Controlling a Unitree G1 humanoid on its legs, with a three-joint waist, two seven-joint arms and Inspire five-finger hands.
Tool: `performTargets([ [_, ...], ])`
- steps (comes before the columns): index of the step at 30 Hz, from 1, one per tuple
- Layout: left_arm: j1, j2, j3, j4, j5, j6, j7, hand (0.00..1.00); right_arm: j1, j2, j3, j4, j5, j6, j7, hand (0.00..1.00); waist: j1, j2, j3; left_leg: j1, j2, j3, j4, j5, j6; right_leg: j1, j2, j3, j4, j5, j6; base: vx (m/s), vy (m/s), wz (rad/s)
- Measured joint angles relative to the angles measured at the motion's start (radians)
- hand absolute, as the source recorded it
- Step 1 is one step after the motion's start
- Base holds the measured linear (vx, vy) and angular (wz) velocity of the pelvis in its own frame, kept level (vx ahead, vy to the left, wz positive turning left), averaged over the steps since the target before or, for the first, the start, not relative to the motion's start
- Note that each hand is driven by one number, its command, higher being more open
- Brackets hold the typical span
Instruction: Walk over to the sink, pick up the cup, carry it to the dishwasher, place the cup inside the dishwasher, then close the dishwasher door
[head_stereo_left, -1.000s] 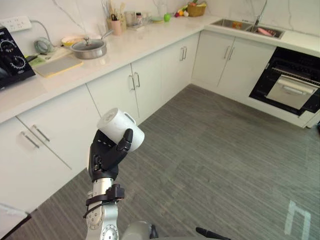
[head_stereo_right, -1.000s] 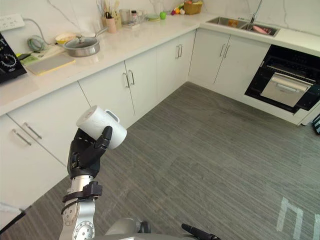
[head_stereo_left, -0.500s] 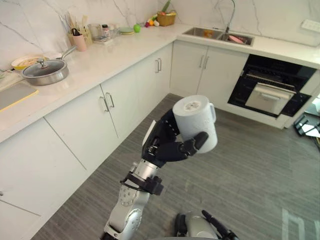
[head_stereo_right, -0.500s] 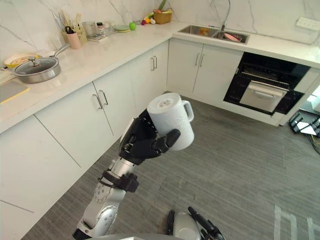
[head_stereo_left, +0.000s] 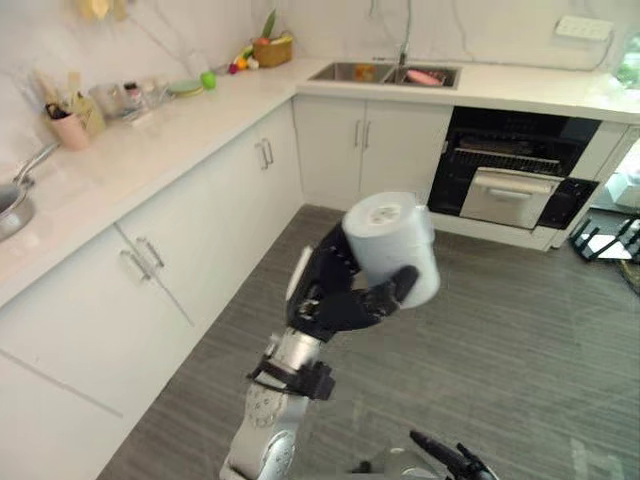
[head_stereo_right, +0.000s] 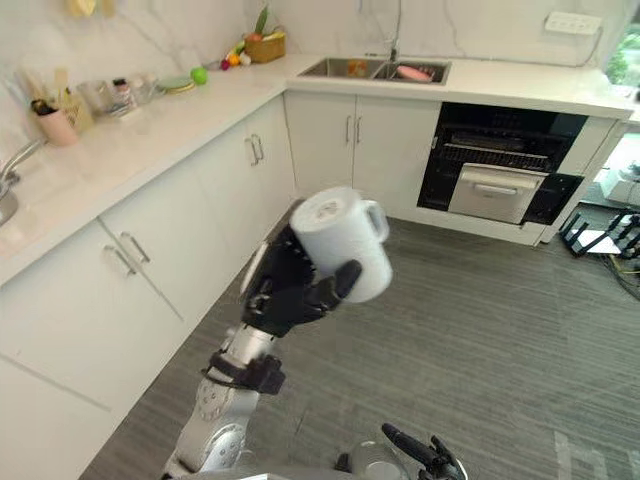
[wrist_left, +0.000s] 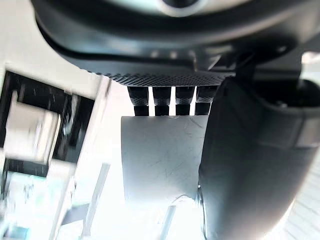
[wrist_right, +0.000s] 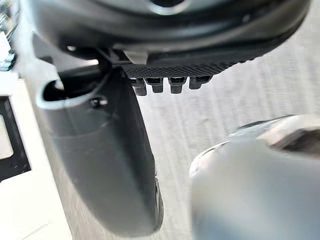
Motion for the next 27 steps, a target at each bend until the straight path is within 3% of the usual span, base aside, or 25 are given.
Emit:
performTargets([
  [2, 0.031, -0.005, 0.061, -0.003, -0.023, -0.019, 0.014, 0.00, -0.048, -0.012, 0.016, 0.027, 0.000, -0.024, 0.005, 1.00, 0.022, -0.001, -0.003, -0.010, -0.047, 0.023, -0.336, -0.056, -0.022, 0.043, 0.022, 0.044, -0.057, 0.012, -0.005, 0.39, -0.108, -0.68],
  [3, 0.051, -0.007, 0.097, -0.002, -0.036, -0.029, 0.035, 0.00, -0.106, -0.021, 0.034, 0.079, -0.002, -0.044, 0.007, 1.00, 0.029, -0.006, -0.004, 0.024, -0.116, -0.014, -0.640, -0.044, -0.042, 0.069, 0.022, 0.078, -0.082, 0.021, -0.020, 0.36, -0.034, -0.67],
  [4, 0.062, -0.007, 0.108, -0.002, -0.036, -0.031, 0.050, 0.00, -0.130, -0.025, 0.041, 0.102, -0.002, -0.051, 0.007, 1.00, 0.033, -0.007, -0.005, 0.047, -0.153, -0.040, -0.783, -0.023, -0.052, 0.081, 0.021, 0.095, -0.089, 0.022, -0.020, 0.47, 0.007, -0.86],
  [5, 0.082, -0.003, 0.114, 0.005, -0.036, -0.035, 0.070, 0.00, -0.161, -0.027, 0.051, 0.129, -0.010, -0.064, 0.008, 1.00, 0.038, -0.015, -0.009, 0.083, -0.213, -0.102, -0.953, 0.082, -0.064, 0.110, 0.013, 0.126, -0.098, 0.022, -0.019, 0.52, 0.063, -0.73],
  [6, 0.098, -0.001, 0.107, 0.013, -0.036, -0.036, 0.077, 0.00, -0.168, -0.022, 0.052, 0.135, -0.013, -0.069, 0.010, 1.00, 0.041, -0.025, -0.020, 0.094, -0.249, -0.131, -1.010, 0.151, -0.067, 0.133, 0.001, 0.148, -0.112, 0.016, -0.007, 0.63, 0.109, -0.52],
  [7, 0.096, -0.002, 0.101, 0.023, -0.036, -0.038, 0.077, 0.00, -0.168, -0.020, 0.051, 0.138, -0.013, -0.076, 0.009, 1.00, 0.041, -0.029, -0.022, 0.090, -0.265, -0.139, -1.015, 0.178, -0.061, 0.146, -0.006, 0.149, -0.121, 0.009, 0.005, 0.64, 0.143, -0.11],
  [9, 0.086, -0.013, 0.063, 0.080, -0.036, -0.039, 0.060, 0.00, -0.178, -0.020, 0.044, 0.188, -0.010, -0.087, -0.024, 1.00, 0.037, -0.054, -0.039, 0.061, -0.346, -0.143, -1.044, 0.249, 0.003, 0.182, -0.056, 0.145, -0.133, -0.026, 0.065, 0.57, 0.140, 0.20],
  [10, 0.084, -0.012, 0.059, 0.094, -0.036, -0.038, 0.049, 0.00, -0.180, -0.020, 0.039, 0.208, -0.009, -0.088, -0.038, 1.00, 0.037, -0.062, -0.049, 0.058, -0.365, -0.147, -1.034, 0.257, 0.013, 0.186, -0.077, 0.144, -0.121, -0.038, 0.085, 0.57, 0.085, 0.25],
  [11, 0.058, -0.001, 0.062, 0.128, -0.037, -0.029, 0.033, 0.00, -0.186, -0.007, 0.011, 0.229, -0.005, -0.085, -0.064, 1.00, 0.032, -0.083, -0.050, 0.063, -0.391, -0.142, -0.972, 0.207, 0.039, 0.179, -0.114, 0.147, -0.055, -0.044, 0.121, 0.59, 0.056, 0.11],
  [12, 0.033, 0.010, 0.085, 0.156, -0.053, -0.018, 0.024, 0.00, -0.192, 0.007, 0.004, 0.244, 0.005, -0.083, -0.083, 1.00, 0.029, -0.086, -0.048, 0.061, -0.377, -0.142, -0.875, 0.151, 0.051, 0.171, -0.119, 0.142, 0.033, 0.010, 0.153, 0.59, 0.047, -0.03],
  [13, 0.024, 0.017, 0.101, 0.164, -0.058, -0.007, 0.018, 0.00, -0.199, 0.020, -0.001, 0.243, 0.010, -0.083, -0.093, 1.00, 0.036, -0.085, -0.046, 0.047, -0.357, -0.133, -0.774, 0.114, 0.066, 0.177, -0.112, 0.133, 0.074, 0.058, 0.143, 0.52, 0.085, -0.31],
  [14, 0.019, 0.045, 0.111, 0.157, -0.068, -0.004, 0.009, 0.00, -0.186, 0.049, -0.024, 0.235, 0.017, -0.092, -0.124, 1.00, 0.044, -0.099, -0.043, 0.033, -0.385, -0.086, -0.671, 0.030, 0.014, 0.174, -0.130, 0.080, 0.190, 0.121, 0.124, 0.39, 0.184, -0.29],
  [15, 0.021, 0.053, 0.099, 0.131, -0.075, -0.004, -0.014, 0.00, -0.153, 0.042, -0.034, 0.208, 0.042, -0.116, -0.163, 1.00, 0.042, -0.103, -0.062, 0.095, -0.414, -0.069, -0.773, 0.054, 0.089, 0.147, -0.173, 0.011, 0.359, 0.187, 0.151, 0.32, 0.260, -0.20],
  [16, 0.022, 0.059, 0.098, 0.112, -0.075, -0.006, -0.030, 0.00, -0.145, 0.041, -0.034, 0.207, 0.048, -0.133, -0.185, 1.00, 0.041, -0.095, -0.075, 0.128, -0.410, -0.051, -0.788, -0.021, 0.125, 0.131, -0.200, -0.021, 0.445, 0.235, 0.155, 0.38, 0.292, -0.15],
  [17, 0.019, 0.076, 0.099, 0.094, -0.076, -0.012, -0.041, 0.00, -0.148, 0.050, -0.037, 0.200, 0.050, -0.138, -0.221, 1.00, 0.038, -0.146, -0.087, 0.181, -0.453, -0.032, -0.797, -0.066, 0.145, 0.073, -0.302, -0.033, 0.627, 0.303, 0.137, 0.44, 0.192, -0.30],
  [18, 0.017, 0.066, 0.095, 0.088, -0.075, -0.014, -0.043, 0.00, -0.155, 0.038, -0.042, 0.154, 0.046, -0.143, -0.239, 1.00, 0.023, -0.149, -0.092, 0.221, -0.458, -0.022, -0.805, -0.100, 0.148, -0.025, -0.355, -0.034, 0.791, 0.256, 0.090, 0.47, 0.133, -0.35],
  [20, 0.013, 0.063, 0.053, 0.077, -0.071, -0.017, -0.043, 0.00, -0.149, 0.036, -0.042, 0.043, 0.026, -0.160, -0.281, 1.00, -0.013, -0.114, -0.071, 0.307, -0.439, -0.026, -0.880, -0.096, 0.132, -0.166, -0.362, -0.032, 0.875, 0.172, 0.099, 0.35, 0.077, -0.16],
  [22, -0.007, 0.070, -0.003, 0.076, -0.053, -0.018, -0.043, 0.00, -0.146, 0.041, -0.037, -0.068, 0.025, -0.170, -0.336, 1.00, -0.044, -0.081, -0.052, 0.391, -0.408, -0.033, -0.956, -0.088, 0.117, -0.281, -0.330, -0.042, 0.810, 0.106, 0.132, 0.41, 0.051, -0.02],
  [23, -0.037, 0.082, -0.042, 0.076, -0.051, -0.020, -0.043, 0.00, -0.141, 0.052, -0.036, -0.143, 0.011, -0.181, -0.374, 1.00, -0.058, -0.072, -0.043, 0.435, -0.390, -0.040, -0.991, -0.088, 0.106, -0.328, -0.307, -0.063, 0.689, 0.078, 0.137, 0.42, 0.006, 0.03],
  [25, -0.090, 0.093, -0.093, 0.076, -0.033, -0.043, -0.044, 0.00, -0.122, 0.079, -0.037, -0.293, -0.045, -0.210, -0.455, 1.00, -0.074, -0.073, -0.035, 0.511, -0.373, -0.040, -1.025, -0.110, 0.063, -0.361, -0.281, -0.110, 0.401, 0.079, 0.132, 0.50, -0.085, -0.02],
  [26, -0.100, 0.093, -0.099, 0.076, -0.032, -0.051, -0.045, 0.00, -0.117, 0.084, -0.037, -0.330, -0.056, -0.218, -0.472, 1.00, -0.075, -0.074, -0.032, 0.535, -0.371, -0.035, -1.031, -0.118, 0.050, -0.364, -0.278, -0.127, 0.336, 0.084, 0.130, 0.57, -0.143, -0.17],
  [27, -0.109, 0.091, -0.107, 0.076, -0.030, -0.074, -0.044, 0.00, -0.110, 0.090, -0.036, -0.395, -0.080, -0.227, -0.498, 1.00, -0.078, -0.077, -0.031, 0.584, -0.369, -0.029, -1.036, -0.135, 0.029, -0.366, -0.279, -0.169, 0.224, 0.124, 0.120, 0.50, -0.135, -0.19],
])
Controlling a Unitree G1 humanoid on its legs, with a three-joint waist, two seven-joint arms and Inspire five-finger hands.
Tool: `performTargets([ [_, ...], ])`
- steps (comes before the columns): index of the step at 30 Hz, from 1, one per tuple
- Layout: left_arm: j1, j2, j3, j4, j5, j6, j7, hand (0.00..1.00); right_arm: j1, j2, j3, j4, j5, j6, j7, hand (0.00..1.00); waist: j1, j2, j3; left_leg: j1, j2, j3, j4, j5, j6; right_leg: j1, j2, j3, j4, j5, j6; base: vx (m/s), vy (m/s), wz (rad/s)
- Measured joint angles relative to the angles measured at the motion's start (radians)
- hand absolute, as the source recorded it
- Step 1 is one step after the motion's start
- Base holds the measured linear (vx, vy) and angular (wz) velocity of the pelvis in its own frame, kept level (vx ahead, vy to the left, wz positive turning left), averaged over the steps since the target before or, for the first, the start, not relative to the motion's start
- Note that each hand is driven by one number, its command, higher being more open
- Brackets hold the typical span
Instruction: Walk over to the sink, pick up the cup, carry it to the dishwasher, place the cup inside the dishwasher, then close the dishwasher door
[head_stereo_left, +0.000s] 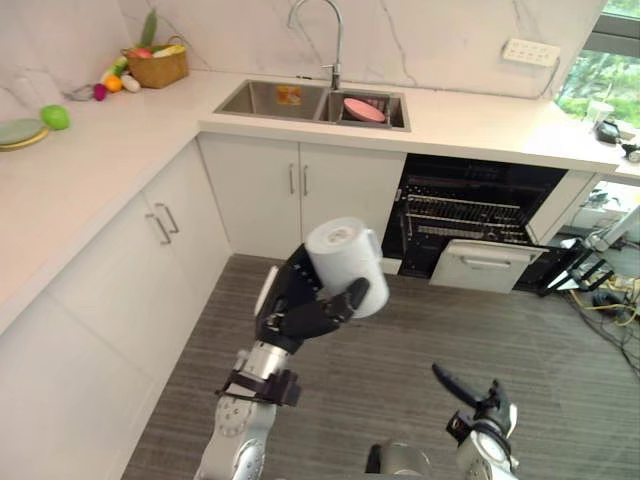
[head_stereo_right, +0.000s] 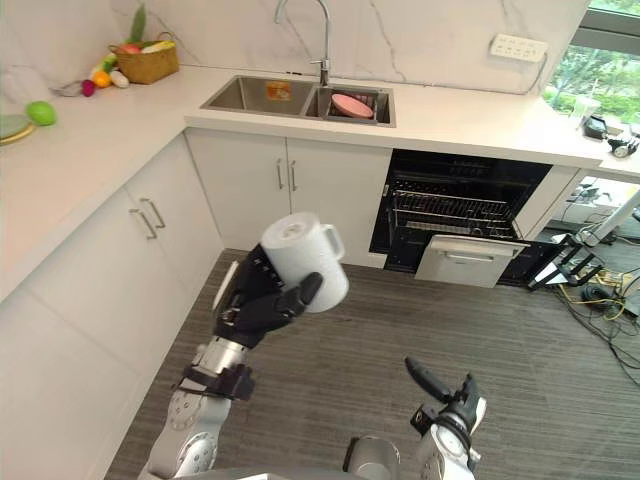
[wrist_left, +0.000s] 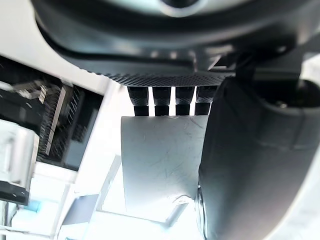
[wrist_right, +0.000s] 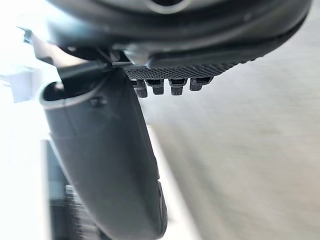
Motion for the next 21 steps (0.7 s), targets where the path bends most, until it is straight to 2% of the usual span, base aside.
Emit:
performTargets([
  [1, 0.000, -0.001, -0.006, -0.006, 0.013, -0.025, 0.003, 0.00, 0.007, 0.002, 0.005, -0.055, -0.024, -0.010, -0.023, 1.00, -0.004, -0.017, -0.003, 0.049, -0.013, 0.020, 0.002, -0.031, -0.021, 0.012, -0.010, -0.060, -0.104, 0.140, -0.018, 0.52, -0.140, -0.23],
  [2, 0.001, 0.002, -0.007, -0.016, 0.020, -0.035, 0.005, 0.00, 0.012, 0.004, 0.010, -0.085, -0.042, -0.014, -0.030, 1.00, -0.004, -0.036, -0.004, 0.070, -0.026, 0.036, 0.012, -0.057, -0.028, 0.010, -0.027, -0.083, -0.126, 0.235, -0.069, 0.54, -0.157, -0.51],
  [3, 0.007, -0.028, -0.009, -0.007, 0.029, -0.064, 0.013, 0.00, 0.006, -0.016, 0.022, -0.119, -0.070, -0.023, -0.034, 1.00, 0.012, -0.005, -0.014, 0.090, 0.003, 0.070, 0.033, -0.123, -0.034, 0.010, 0.002, -0.099, -0.081, 0.134, -0.186, 0.41, -0.133, -0.63],
  [4, 0.009, -0.039, -0.010, -0.006, 0.035, -0.066, 0.021, 0.00, -0.004, -0.023, 0.027, -0.130, -0.084, -0.024, -0.034, 1.00, 0.013, 0.023, -0.017, 0.096, 0.027, 0.089, 0.049, -0.139, -0.038, 0.007, 0.030, -0.086, -0.061, 0.115, -0.169, 0.46, -0.174, -0.76],
  [5, 0.008, -0.040, -0.014, -0.001, 0.040, -0.068, 0.024, 0.00, 0.001, -0.014, 0.053, -0.168, -0.090, -0.024, -0.039, 1.00, 0.012, 0.031, -0.020, 0.093, 0.049, 0.113, 0.097, -0.140, -0.038, 0.009, 0.056, -0.069, -0.046, 0.073, -0.165, 0.39, -0.199, -0.54],
  [6, 0.007, -0.038, -0.028, 0.003, 0.042, -0.071, 0.024, 0.00, 0.023, 0.011, 0.064, -0.222, -0.102, -0.024, -0.041, 1.00, 0.010, 0.029, -0.018, 0.062, 0.082, 0.120, 0.227, -0.140, -0.038, 0.033, 0.080, -0.067, -0.046, 0.032, -0.155, 0.38, -0.215, -0.41],
  [7, 0.008, -0.038, -0.037, 0.003, 0.044, -0.071, 0.024, 0.00, 0.035, 0.027, 0.063, -0.250, -0.114, -0.024, -0.043, 1.00, 0.010, 0.030, -0.016, 0.030, 0.107, 0.121, 0.330, -0.135, -0.031, 0.050, 0.095, -0.066, -0.052, 0.016, -0.151, 0.35, -0.225, -0.33],
  [8, 0.008, -0.045, -0.045, 0.004, 0.045, -0.072, 0.017, 0.00, 0.076, 0.034, 0.063, -0.302, -0.129, -0.026, -0.042, 1.00, 0.011, 0.038, -0.001, -0.051, 0.179, 0.120, 0.584, -0.065, -0.019, 0.102, 0.134, -0.065, -0.074, -0.011, -0.147, 0.39, -0.225, -0.28],
  [9, 0.010, -0.054, -0.049, 0.007, 0.044, -0.074, 0.004, 0.00, 0.122, 0.035, 0.042, -0.329, -0.171, -0.057, -0.030, 1.00, 0.013, 0.048, 0.011, -0.156, 0.259, 0.089, 0.825, 0.134, -0.014, 0.162, 0.169, -0.063, -0.096, -0.043, -0.144, 0.40, -0.199, -0.25],
  [10, 0.015, -0.057, -0.047, 0.007, 0.044, -0.083, -0.006, 0.00, 0.145, 0.035, 0.027, -0.336, -0.181, -0.101, -0.016, 1.00, 0.018, 0.047, 0.011, -0.217, 0.294, 0.069, 0.942, 0.215, -0.016, 0.184, 0.179, -0.059, -0.099, -0.052, -0.140, 0.42, -0.156, -0.17],
  [11, 0.025, -0.060, -0.039, 0.004, 0.040, -0.113, -0.021, 0.00, 0.186, 0.046, -0.016, -0.338, -0.196, -0.224, 0.013, 1.00, 0.014, 0.054, 0.025, -0.334, 0.345, 0.035, 1.123, 0.213, -0.025, 0.226, 0.199, -0.055, -0.101, -0.079, -0.142, 0.30, -0.076, -0.28],
  [12, 0.037, -0.055, -0.019, 0.004, 0.032, -0.129, -0.028, 0.00, 0.192, 0.053, -0.042, -0.348, -0.199, -0.298, 0.009, 1.00, 0.012, 0.048, 0.035, -0.423, 0.370, 0.034, 1.180, 0.172, -0.021, 0.260, 0.209, -0.034, -0.113, -0.097, -0.141, 0.27, -0.081, -0.40],
  [13, 0.043, -0.053, -0.009, 0.004, 0.022, -0.129, -0.030, 0.00, 0.191, 0.049, -0.047, -0.361, -0.199, -0.319, 0.003, 1.00, 0.013, 0.044, 0.034, -0.455, 0.379, 0.050, 1.162, 0.141, -0.015, 0.277, 0.215, -0.018, -0.131, -0.098, -0.138, 0.33, -0.098, -0.75],
  [14, 0.045, -0.048, -0.002, 0.004, 0.002, -0.130, -0.032, 0.00, 0.183, 0.033, -0.039, -0.399, -0.199, -0.346, 0.001, 1.00, 0.022, 0.043, 0.031, -0.500, 0.381, 0.088, 1.035, 0.069, -0.018, 0.309, 0.228, 0.022, -0.177, -0.093, -0.131, 0.40, -0.099, -0.96],
  [15, 0.045, -0.047, 0.002, 0.007, -0.007, -0.132, -0.029, 0.00, 0.156, 0.004, -0.020, -0.415, -0.200, -0.361, 0.001, 1.00, 0.032, 0.041, 0.026, -0.510, 0.349, 0.101, 0.807, 0.027, -0.032, 0.329, 0.235, 0.065, -0.225, -0.081, -0.118, 0.41, -0.078, -1.01],
  [16, 0.045, -0.048, -0.002, 0.012, -0.007, -0.135, -0.025, 0.00, 0.136, -0.017, -0.009, -0.414, -0.201, -0.360, 0.002, 1.00, 0.039, 0.041, 0.017, -0.506, 0.320, 0.090, 0.662, 0.022, -0.042, 0.333, 0.237, 0.085, -0.247, -0.072, -0.120, 0.37, -0.020, -1.01],
  [17, 0.045, -0.052, -0.011, 0.033, -0.006, -0.142, -0.012, 0.00, 0.091, -0.067, 0.023, -0.402, -0.201, -0.352, 0.005, 1.00, 0.045, 0.042, -0.001, -0.488, 0.256, 0.019, 0.377, 0.031, -0.056, 0.340, 0.239, 0.132, -0.279, -0.049, -0.133, 0.41, 0.017, -0.95],
  [18, 0.046, -0.055, -0.019, 0.049, -0.004, -0.142, 0.004, 0.00, 0.048, -0.098, 0.056, -0.385, -0.200, -0.344, 0.010, 1.00, 0.051, 0.044, -0.003, -0.467, 0.219, -0.042, 0.222, 0.052, -0.071, 0.352, 0.239, 0.172, -0.289, -0.048, -0.131, 0.51, 0.058, -1.40],
  [19, 0.053, -0.056, -0.031, 0.077, -0.001, -0.141, 0.033, 0.00, -0.016, -0.116, 0.116, -0.361, -0.199, -0.321, 0.023, 1.00, 0.067, 0.044, -0.004, -0.436, 0.180, -0.129, 0.071, 0.106, -0.077, 0.375, 0.241, 0.242, -0.311, -0.050, -0.126, 0.43, 0.080, -1.24],
  [21, 0.073, -0.057, -0.039, 0.086, 0.018, -0.141, 0.065, 0.00, -0.048, -0.111, 0.171, -0.356, -0.200, -0.309, 0.031, 1.00, 0.070, 0.047, -0.007, -0.432, 0.164, -0.175, 0.029, 0.158, -0.078, 0.403, 0.241, 0.297, -0.333, -0.059, -0.106, 0.41, 0.140, -1.01],
])
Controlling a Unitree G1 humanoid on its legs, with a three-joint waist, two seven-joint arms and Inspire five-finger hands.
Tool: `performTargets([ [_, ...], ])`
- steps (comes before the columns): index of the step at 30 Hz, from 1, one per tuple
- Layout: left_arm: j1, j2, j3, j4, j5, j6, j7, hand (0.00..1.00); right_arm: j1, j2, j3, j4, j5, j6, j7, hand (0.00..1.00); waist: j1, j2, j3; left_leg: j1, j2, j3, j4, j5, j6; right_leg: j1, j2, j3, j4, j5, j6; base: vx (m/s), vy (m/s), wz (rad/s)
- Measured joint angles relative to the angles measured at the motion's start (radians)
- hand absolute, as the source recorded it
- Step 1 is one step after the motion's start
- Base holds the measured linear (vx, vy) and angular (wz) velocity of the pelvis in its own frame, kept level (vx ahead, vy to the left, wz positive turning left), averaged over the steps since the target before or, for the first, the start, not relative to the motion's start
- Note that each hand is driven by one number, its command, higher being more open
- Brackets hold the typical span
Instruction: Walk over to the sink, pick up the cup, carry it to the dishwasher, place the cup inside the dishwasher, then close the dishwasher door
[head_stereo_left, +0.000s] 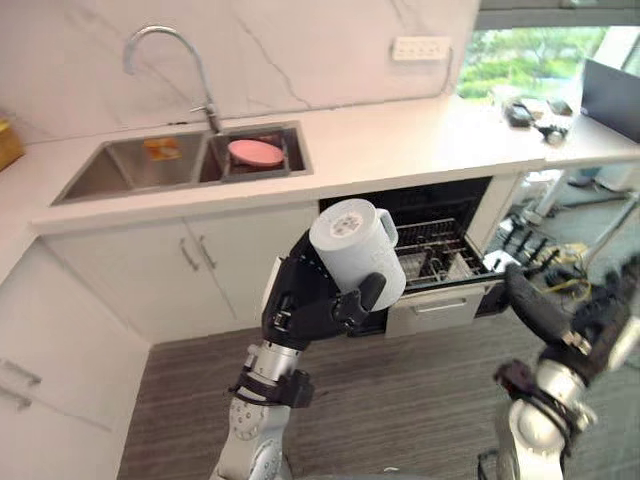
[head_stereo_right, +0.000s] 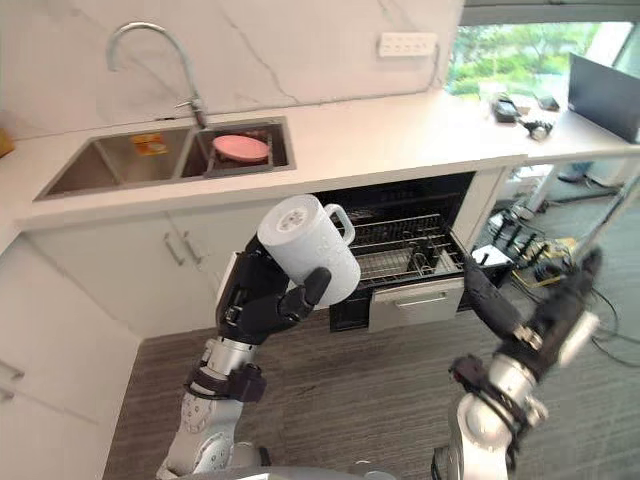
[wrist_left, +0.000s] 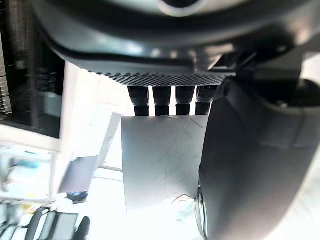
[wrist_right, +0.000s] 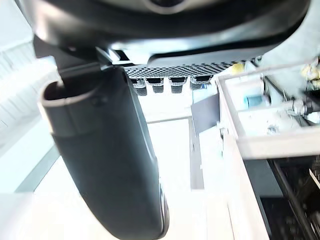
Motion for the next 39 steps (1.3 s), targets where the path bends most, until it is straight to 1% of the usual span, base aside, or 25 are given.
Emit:
performTargets([
  [1, 0.005, -0.002, -0.017, 0.011, 0.007, 0.000, 0.021, 0.00, -0.001, 0.001, 0.033, 0.008, -0.010, 0.006, 0.008, 1.00, 0.000, 0.007, -0.006, -0.001, -0.020, -0.001, -0.016, 0.080, 0.008, 0.031, -0.005, 0.033, -0.008, -0.019, 0.033, 0.49, 0.233, -0.73],
  [2, 0.004, -0.004, -0.022, 0.019, 0.009, -0.001, 0.024, 0.00, 0.001, 0.002, 0.037, 0.015, -0.015, 0.013, 0.011, 1.00, 0.001, 0.009, -0.011, 0.000, -0.027, -0.002, -0.014, 0.130, 0.016, 0.041, -0.008, 0.045, -0.008, -0.030, 0.051, 0.32, 0.175, -0.58],
  [3, 0.004, -0.001, -0.025, 0.029, 0.011, -0.002, 0.027, 0.00, 0.002, 0.008, 0.040, 0.028, -0.023, 0.021, 0.010, 1.00, 0.004, 0.010, -0.025, 0.008, -0.037, -0.001, -0.003, 0.147, -0.013, 0.052, -0.019, 0.058, -0.008, -0.041, 0.067, 0.52, 0.272, -0.12],
  [4, -0.007, 0.006, -0.033, 0.057, 0.016, -0.002, 0.046, 0.00, 0.014, 0.035, 0.035, 0.050, -0.036, 0.044, 0.000, 1.00, -0.016, -0.036, -0.049, 0.041, -0.106, 0.008, -0.020, 0.125, 0.000, 0.062, -0.096, 0.059, 0.022, -0.071, 0.122, 0.57, 0.320, 0.09],
  [5, -0.019, 0.008, -0.031, 0.064, 0.014, 0.005, 0.048, 0.00, 0.013, 0.046, 0.020, 0.059, -0.038, 0.065, -0.009, 1.00, -0.013, -0.040, -0.050, 0.074, -0.138, 0.011, -0.040, 0.111, 0.021, 0.049, -0.133, 0.046, 0.092, -0.070, 0.144, 0.63, 0.361, 0.24],
  [6, -0.019, 0.011, -0.030, 0.064, 0.014, 0.005, 0.048, 0.00, 0.014, 0.048, 0.020, 0.064, -0.039, 0.076, -0.011, 1.00, -0.010, -0.040, -0.050, 0.092, -0.145, 0.011, -0.050, 0.107, 0.028, 0.040, -0.144, 0.038, 0.138, -0.066, 0.152, 0.38, 0.262, 0.12],
  [7, -0.019, 0.018, -0.021, 0.064, 0.012, 0.006, 0.048, 0.00, 0.013, 0.053, 0.022, 0.072, -0.040, 0.103, -0.010, 1.00, -0.004, -0.040, -0.050, 0.137, -0.153, 0.011, -0.069, 0.094, 0.042, 0.017, -0.164, 0.010, 0.245, -0.046, 0.178, 0.25, 0.184, 0.03],
  [8, -0.018, 0.022, -0.009, 0.063, 0.005, 0.006, 0.048, 0.00, 0.011, 0.062, 0.033, 0.085, -0.046, 0.118, -0.003, 1.00, -0.001, -0.040, -0.051, 0.181, -0.154, 0.009, -0.086, 0.079, 0.049, -0.022, -0.184, -0.030, 0.373, -0.002, 0.168, 0.27, 0.195, 0.03],
  [9, -0.017, 0.024, -0.004, 0.062, -0.006, 0.007, 0.049, 0.00, 0.008, 0.066, 0.042, 0.098, -0.047, 0.123, 0.006, 1.00, 0.001, -0.040, -0.050, 0.214, -0.150, 0.007, -0.102, 0.073, 0.055, -0.051, -0.202, -0.058, 0.469, 0.052, 0.145, 0.17, 0.121, 0.01],
  [10, -0.015, 0.026, 0.001, 0.059, -0.007, 0.008, 0.052, 0.00, 0.006, 0.067, 0.052, 0.104, -0.046, 0.128, 0.017, 1.00, 0.001, -0.040, -0.050, 0.236, -0.145, 0.008, -0.111, 0.069, 0.058, -0.069, -0.216, -0.073, 0.521, 0.054, 0.132, 0.14, 0.069, -0.10],
  [11, -0.008, 0.027, 0.015, 0.044, -0.006, 0.009, 0.066, 0.00, -0.001, 0.068, 0.082, 0.106, -0.036, 0.135, 0.049, 1.00, -0.001, -0.040, -0.051, 0.257, -0.136, 0.020, -0.113, 0.050, 0.064, -0.108, -0.246, -0.101, 0.574, 0.011, 0.115, 0.08, 0.040, -0.34],
  [12, 0.001, 0.026, 0.030, 0.020, -0.006, 0.018, 0.095, 0.00, -0.011, 0.069, 0.128, 0.106, -0.021, 0.139, 0.092, 1.00, -0.002, -0.035, -0.056, 0.254, -0.116, 0.044, -0.110, 0.036, 0.062, -0.160, -0.270, -0.133, 0.564, -0.027, 0.113, 0.08, 0.057, -0.45],
  [13, 0.001, 0.027, 0.036, 0.013, -0.005, 0.019, 0.109, 0.00, -0.016, 0.070, 0.153, 0.106, -0.003, 0.139, 0.115, 1.00, -0.004, -0.035, -0.056, 0.251, -0.105, 0.058, -0.106, 0.030, 0.058, -0.180, -0.277, -0.153, 0.526, -0.029, 0.114, 0.03, 0.050, -0.53],
  [14, 0.000, 0.030, 0.045, 0.008, -0.003, 0.020, 0.128, 0.00, -0.024, 0.074, 0.191, 0.107, 0.027, 0.139, 0.150, 1.00, -0.004, -0.035, -0.056, 0.241, -0.091, 0.074, -0.095, 0.019, 0.048, -0.200, -0.281, -0.178, 0.430, -0.025, 0.120, 0.06, -0.007, -0.63],
  [15, 0.000, 0.039, 0.056, 0.007, 0.010, 0.024, 0.165, 0.00, -0.032, 0.086, 0.251, 0.108, 0.056, 0.139, 0.203, 1.00, -0.003, -0.056, -0.064, 0.231, -0.082, 0.103, -0.079, 0.004, 0.035, -0.210, -0.281, -0.200, 0.235, 0.018, 0.127, 0.09, -0.054, -0.65],
  [16, 0.000, 0.046, 0.061, 0.007, 0.020, 0.027, 0.181, 0.00, -0.034, 0.093, 0.273, 0.107, 0.061, 0.138, 0.222, 1.00, -0.002, -0.075, -0.066, 0.227, -0.088, 0.114, -0.069, -0.005, 0.029, -0.209, -0.282, -0.202, 0.156, 0.089, 0.115, 0.11, -0.143, -0.62],
  [17, -0.006, 0.050, 0.067, 0.016, 0.028, 0.029, 0.210, 0.00, -0.035, 0.099, 0.302, 0.115, 0.078, 0.134, 0.259, 1.00, -0.004, -0.094, -0.065, 0.221, -0.094, 0.121, -0.040, -0.029, 0.015, -0.185, -0.277, -0.195, 0.077, 0.136, 0.156, 0.10, -0.147, -0.35],
  [18, -0.013, 0.038, 0.069, 0.020, 0.055, 0.038, 0.240, 0.00, -0.033, 0.088, 0.312, 0.128, 0.097, 0.134, 0.285, 1.00, -0.005, -0.076, -0.055, 0.217, -0.073, 0.122, -0.024, -0.040, 0.005, -0.161, -0.252, -0.197, 0.031, 0.153, 0.157, 0.09, -0.138, -0.23],
  [21, -0.024, 0.024, 0.053, 0.027, 0.138, 0.059, 0.309, 0.00, -0.031, 0.047, 0.314, 0.132, 0.124, 0.119, 0.306, 1.00, -0.009, -0.056, -0.042, 0.220, -0.054, 0.124, -0.026, -0.044, -0.001, -0.137, -0.222, -0.201, -0.023, 0.177, 0.151, 0.04, -0.076, -0.06],
  [25, -0.046, 0.012, 0.054, 0.027, 0.210, 0.060, 0.376, 0.00, -0.035, 0.035, 0.324, 0.131, 0.139, 0.096, 0.318, 1.00, -0.007, -0.055, -0.041, 0.225, -0.044, 0.126, -0.028, -0.045, -0.003, -0.102, -0.203, -0.203, -0.094, 0.212, 0.152, 0.00, -0.016, -0.02],
  [28, -0.065, 0.009, 0.059, 0.026, 0.273, 0.057, 0.418, 0.00, -0.045, 0.026, 0.360, 0.131, 0.180, 0.094, 0.343, 1.00, -0.001, -0.053, -0.040, 0.231, -0.048, 0.129, -0.029, -0.046, -0.001, -0.074, -0.195, -0.204, -0.142, 0.239, 0.158, 0.00, 0.000, 0.00],
  [31, -0.078, 0.009, 0.063, 0.023, 0.315, 0.051, 0.453, 0.00, -0.057, 0.021, 0.383, 0.131, 0.201, 0.094, 0.343, 1.00, 0.006, -0.050, -0.038, 0.231, -0.052, 0.129, -0.030, -0.047, 0.001, -0.056, -0.194, -0.207, -0.180, 0.260, 0.161, -0.01, 0.006, 0.00],
  [34, -0.083, 0.007, 0.060, 0.023, 0.342, 0.051, 0.481, 0.00, -0.071, 0.017, 0.391, 0.131, 0.198, 0.094, 0.318, 1.00, 0.013, -0.045, -0.035, 0.232, -0.057, 0.128, -0.032, -0.046, 0.002, -0.042, -0.193, -0.210, -0.211, 0.277, 0.165, 0.00, 0.000, 0.00],
  [37, -0.083, 0.007, 0.054, 0.024, 0.351, 0.059, 0.500, 0.00, -0.074, 0.015, 0.402, 0.129, 0.157, 0.101, 0.265, 1.00, 0.013, -0.044, -0.034, 0.236, -0.057, 0.127, -0.034, -0.046, 0.002, -0.032, -0.189, -0.212, -0.230, 0.284, 0.166, 0.00, 0.000, 0.00],
  [39, -0.083, 0.008, 0.052, 0.031, 0.351, 0.074, 0.506, 0.00, -0.079, 0.015, 0.399, 0.125, 0.104, 0.134, 0.213, 1.00, 0.010, -0.041, -0.033, 0.237, -0.058, 0.127, -0.036, -0.046, 0.002, -0.026, -0.188, -0.213, -0.241, 0.289, 0.167, 0.00, 0.000, 0.00],
])
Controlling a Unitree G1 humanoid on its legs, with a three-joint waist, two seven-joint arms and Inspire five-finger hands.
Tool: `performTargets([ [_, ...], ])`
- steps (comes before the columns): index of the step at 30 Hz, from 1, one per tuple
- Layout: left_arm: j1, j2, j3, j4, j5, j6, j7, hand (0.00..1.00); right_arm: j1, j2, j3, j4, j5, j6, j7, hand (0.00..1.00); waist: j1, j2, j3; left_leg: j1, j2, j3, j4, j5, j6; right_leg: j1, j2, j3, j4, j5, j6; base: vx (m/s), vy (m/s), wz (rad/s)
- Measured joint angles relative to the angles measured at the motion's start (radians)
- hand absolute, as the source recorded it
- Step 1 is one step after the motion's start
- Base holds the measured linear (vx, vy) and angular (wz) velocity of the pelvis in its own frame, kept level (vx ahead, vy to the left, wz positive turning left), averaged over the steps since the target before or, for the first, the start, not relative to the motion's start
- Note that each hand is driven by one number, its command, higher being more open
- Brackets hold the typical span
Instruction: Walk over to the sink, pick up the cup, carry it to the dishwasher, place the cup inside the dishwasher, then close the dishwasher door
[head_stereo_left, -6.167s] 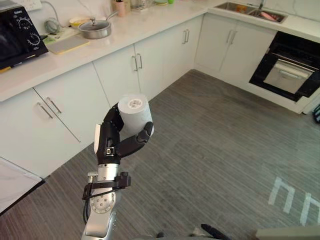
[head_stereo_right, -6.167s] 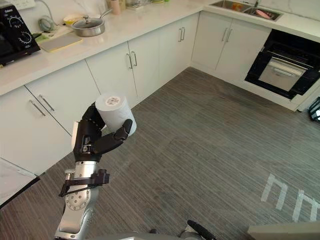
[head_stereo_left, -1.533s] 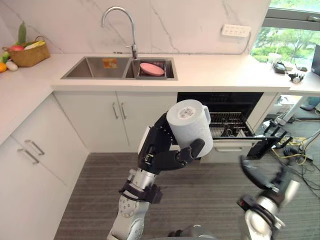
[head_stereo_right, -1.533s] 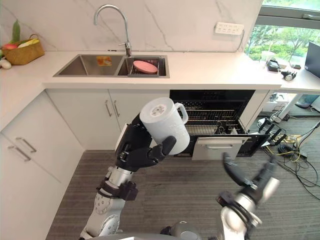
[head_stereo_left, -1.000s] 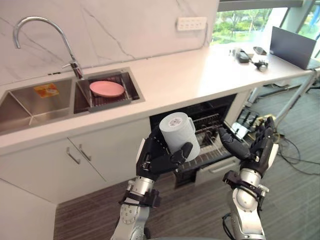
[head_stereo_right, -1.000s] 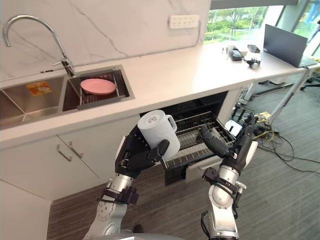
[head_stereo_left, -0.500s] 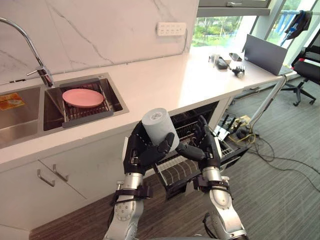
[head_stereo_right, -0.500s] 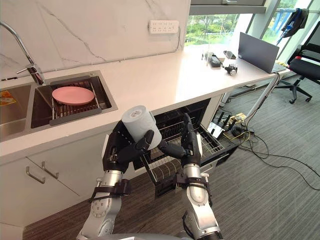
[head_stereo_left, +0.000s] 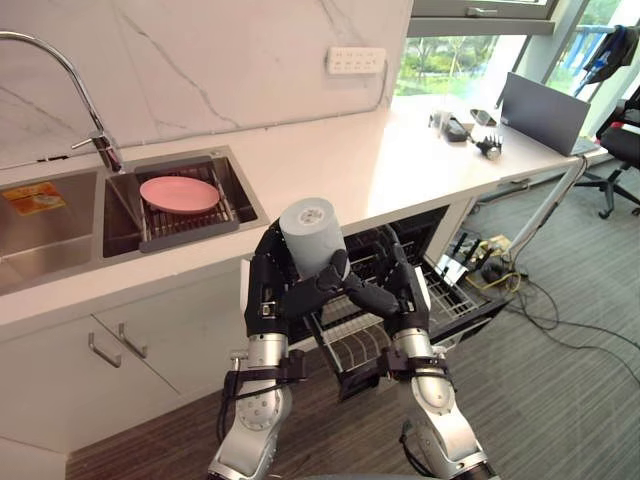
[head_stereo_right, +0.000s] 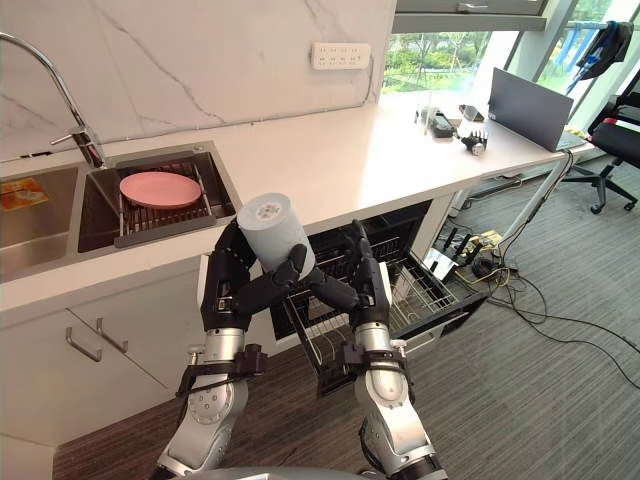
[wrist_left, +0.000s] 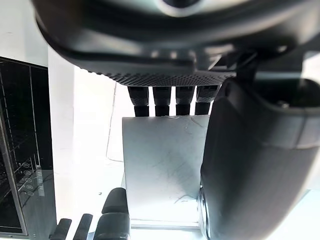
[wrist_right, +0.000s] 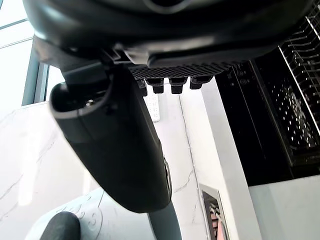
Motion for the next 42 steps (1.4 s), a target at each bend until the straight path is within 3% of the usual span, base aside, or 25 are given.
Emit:
performTargets([
  [6, 0.012, 0.004, 0.001, 0.013, 0.025, 0.035, 0.032, 0.00, 0.000, 0.008, -0.020, -0.004, -0.074, 0.087, -0.066, 1.00, -0.009, 0.007, 0.002, 0.002, -0.010, -0.001, -0.011, 0.002, 0.002, 0.008, -0.001, -0.001, -0.018, 0.007, 0.003, 0.00, 0.000, 0.00],
  [12, 0.010, 0.005, 0.055, 0.012, 0.169, 0.087, 0.117, 0.00, -0.001, 0.034, -0.079, -0.012, -0.074, 0.096, -0.089, 1.00, -0.018, 0.018, 0.003, 0.010, -0.014, -0.001, -0.020, 0.004, 0.005, 0.013, -0.002, -0.002, -0.021, 0.008, 0.004, 0.00, 0.000, 0.00],
  [17, 0.009, 0.005, 0.122, 0.012, 0.238, 0.140, 0.171, 0.00, -0.007, 0.037, -0.125, -0.020, -0.073, 0.067, -0.071, 1.00, -0.020, 0.027, -0.002, 0.014, -0.016, -0.001, -0.029, 0.009, 0.005, 0.013, -0.003, -0.002, -0.022, 0.008, 0.004, -0.01, 0.000, 0.00],
  [25, 0.002, 0.000, 0.124, 0.013, 0.337, 0.155, 0.163, 0.00, -0.021, 0.037, -0.100, -0.020, -0.041, 0.000, 0.071, 1.00, -0.020, 0.041, -0.011, 0.021, -0.019, -0.005, -0.048, 0.017, 0.005, 0.021, -0.002, -0.008, -0.037, 0.010, 0.005, 0.00, 0.000, 0.01],
  [33, -0.007, 0.001, 0.054, 0.036, 0.394, 0.155, 0.139, 0.00, -0.049, 0.034, 0.038, -0.020, 0.146, -0.033, 0.283, 1.00, -0.016, 0.043, -0.013, 0.029, -0.023, -0.016, -0.069, 0.032, 0.006, 0.027, -0.003, -0.020, -0.044, 0.011, 0.006, -0.01, 0.004, 0.05],
  [42, -0.006, 0.012, 0.047, 0.037, 0.405, 0.148, 0.120, 0.00, -0.034, 0.011, 0.030, 0.015, 0.253, -0.036, 0.356, 1.00, -0.017, 0.061, -0.046, 0.035, -0.026, -0.026, -0.109, 0.060, 0.005, 0.028, -0.002, -0.034, -0.057, 0.018, 0.003, -0.03, 0.000, 0.04],
])
